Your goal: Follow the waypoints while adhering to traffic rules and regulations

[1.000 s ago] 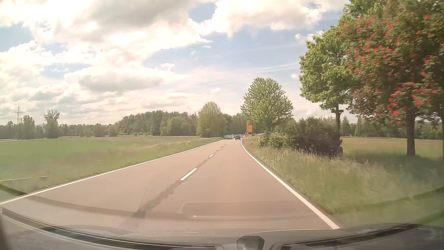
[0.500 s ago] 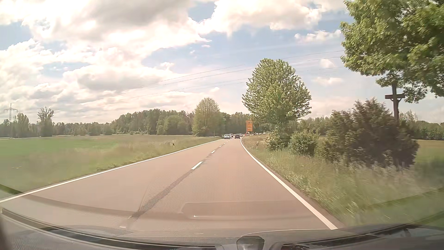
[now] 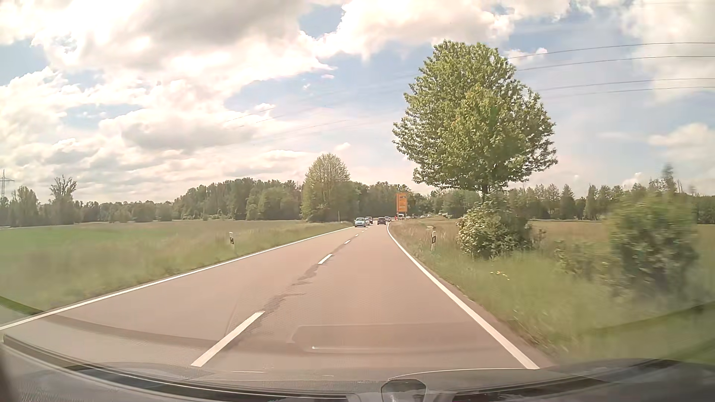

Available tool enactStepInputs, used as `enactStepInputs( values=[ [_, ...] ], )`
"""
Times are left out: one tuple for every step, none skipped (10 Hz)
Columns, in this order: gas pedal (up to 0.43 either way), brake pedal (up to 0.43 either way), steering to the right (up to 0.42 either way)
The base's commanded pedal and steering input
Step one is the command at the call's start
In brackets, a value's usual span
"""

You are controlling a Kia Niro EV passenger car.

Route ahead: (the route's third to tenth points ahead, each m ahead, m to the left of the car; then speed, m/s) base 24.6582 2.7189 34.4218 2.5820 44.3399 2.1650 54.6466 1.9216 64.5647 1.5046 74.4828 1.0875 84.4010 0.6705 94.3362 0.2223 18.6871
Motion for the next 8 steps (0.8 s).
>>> enactStepInputs(
  values=[
    [0.059,0.000,0.002],
    [0.059,0.000,0.002],
    [0.059,0.000,0.002],
    [0.059,0.000,0.002],
    [0.059,0.000,0.002],
    [0.059,0.000,0.002],
    [0.059,0.000,0.002],
    [0.059,0.000,0.002]
  ],
)
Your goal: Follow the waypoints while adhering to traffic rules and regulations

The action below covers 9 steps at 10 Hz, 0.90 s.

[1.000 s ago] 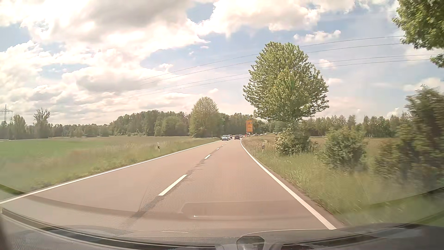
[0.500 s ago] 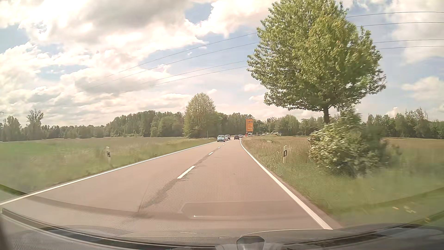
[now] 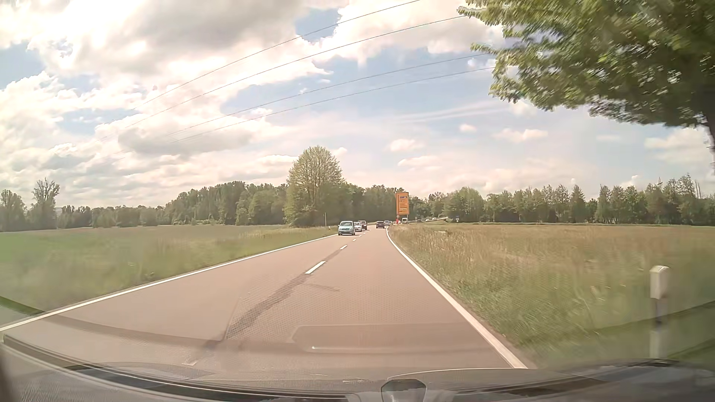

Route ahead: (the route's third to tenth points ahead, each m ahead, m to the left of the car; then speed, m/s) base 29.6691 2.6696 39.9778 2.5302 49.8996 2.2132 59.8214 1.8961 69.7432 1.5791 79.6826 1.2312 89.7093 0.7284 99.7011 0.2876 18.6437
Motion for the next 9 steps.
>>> enactStepInputs(
  values=[
    [0.059,0.000,0.001],
    [0.059,0.000,0.001],
    [0.059,0.000,0.000],
    [0.059,0.000,0.000],
    [0.059,0.000,0.000],
    [0.059,0.000,0.000],
    [0.059,0.000,0.000],
    [0.059,0.000,0.000],
    [0.059,0.000,0.000]
  ],
)
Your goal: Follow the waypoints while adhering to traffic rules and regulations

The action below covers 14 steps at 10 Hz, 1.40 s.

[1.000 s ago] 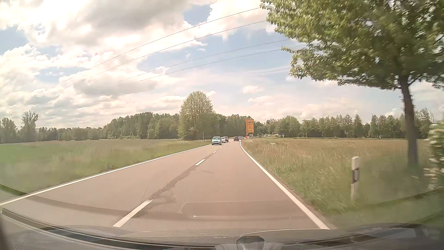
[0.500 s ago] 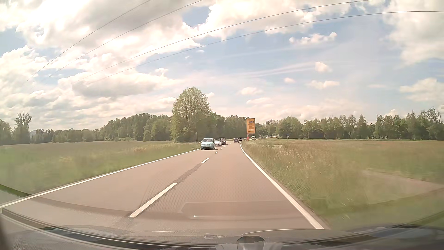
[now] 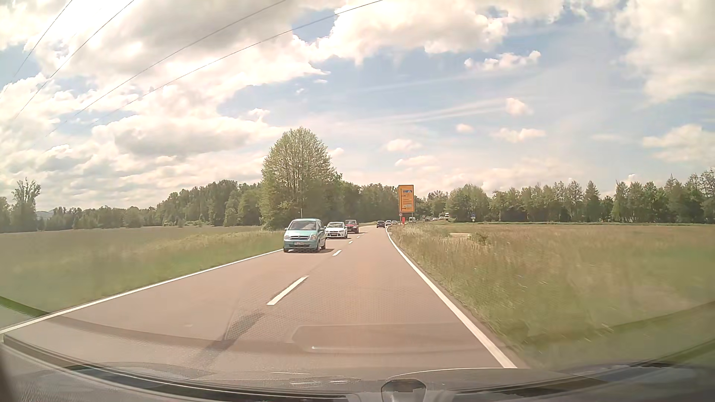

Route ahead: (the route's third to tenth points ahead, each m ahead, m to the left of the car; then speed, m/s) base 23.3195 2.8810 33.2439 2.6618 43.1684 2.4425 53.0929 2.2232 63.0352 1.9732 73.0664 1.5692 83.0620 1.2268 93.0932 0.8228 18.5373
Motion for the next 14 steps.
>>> enactStepInputs(
  values=[
    [0.059,0.000,0.000],
    [0.059,0.000,0.000],
    [0.059,0.000,0.000],
    [0.059,0.000,0.000],
    [0.059,0.000,0.000],
    [0.059,0.000,0.000],
    [0.059,0.000,0.000],
    [0.059,0.000,0.000],
    [0.059,0.000,0.000],
    [0.059,0.000,0.000],
    [0.059,0.000,0.000],
    [0.059,0.000,0.000],
    [0.047,0.000,0.000],
    [0.047,0.000,0.000]
  ],
)
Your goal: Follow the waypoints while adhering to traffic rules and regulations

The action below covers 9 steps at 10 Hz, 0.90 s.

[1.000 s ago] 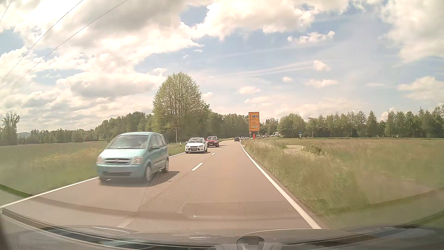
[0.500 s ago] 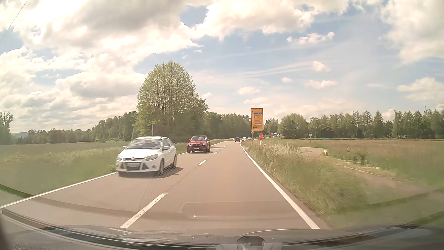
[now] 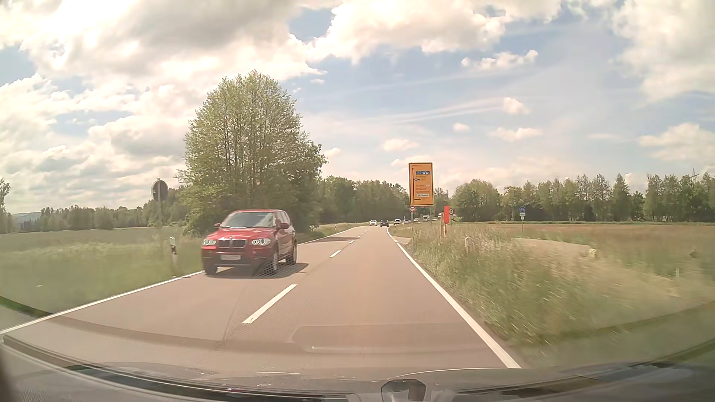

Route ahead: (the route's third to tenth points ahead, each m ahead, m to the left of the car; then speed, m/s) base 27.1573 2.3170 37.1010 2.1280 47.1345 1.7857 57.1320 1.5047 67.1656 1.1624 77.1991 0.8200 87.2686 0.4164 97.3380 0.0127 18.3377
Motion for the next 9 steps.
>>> enactStepInputs(
  values=[
    [0.047,0.000,0.000],
    [0.047,0.000,0.000],
    [0.047,0.000,0.000],
    [0.047,0.000,0.000],
    [0.047,0.000,0.000],
    [0.047,0.000,0.000],
    [0.047,0.000,0.000],
    [0.047,0.000,0.000],
    [0.047,0.000,0.000]
  ],
)
